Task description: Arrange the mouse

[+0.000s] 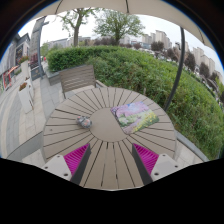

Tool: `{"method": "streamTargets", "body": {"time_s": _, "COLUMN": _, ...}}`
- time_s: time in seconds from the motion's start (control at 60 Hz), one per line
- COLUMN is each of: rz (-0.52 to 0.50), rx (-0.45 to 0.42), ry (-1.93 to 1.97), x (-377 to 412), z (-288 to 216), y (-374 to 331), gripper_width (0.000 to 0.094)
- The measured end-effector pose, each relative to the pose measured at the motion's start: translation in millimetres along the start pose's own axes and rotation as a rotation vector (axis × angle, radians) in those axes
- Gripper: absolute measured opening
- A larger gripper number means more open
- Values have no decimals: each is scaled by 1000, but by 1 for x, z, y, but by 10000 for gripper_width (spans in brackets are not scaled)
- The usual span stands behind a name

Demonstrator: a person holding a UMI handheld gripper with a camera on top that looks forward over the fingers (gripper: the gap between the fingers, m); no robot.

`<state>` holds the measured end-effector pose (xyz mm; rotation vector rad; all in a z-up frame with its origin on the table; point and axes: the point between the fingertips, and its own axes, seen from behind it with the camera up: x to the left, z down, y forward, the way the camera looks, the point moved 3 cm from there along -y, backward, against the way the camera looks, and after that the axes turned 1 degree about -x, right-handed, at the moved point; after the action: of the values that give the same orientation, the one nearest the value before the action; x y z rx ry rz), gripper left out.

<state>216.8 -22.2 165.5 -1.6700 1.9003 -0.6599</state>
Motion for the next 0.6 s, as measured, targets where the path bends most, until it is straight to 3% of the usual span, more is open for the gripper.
{"method": "streamTargets", "body": {"time_s": 0.283, "rz": -16, "rx": -25, "ry": -2, "x": 89, "z": -22, "y": 45, "gripper_width": 854}}
{"method": "streamTargets", "body": {"time_s": 0.6, "rz": -37, "rx": -83, "ry": 14, "x": 130, "z": -14, "y": 127, "gripper_width": 852}}
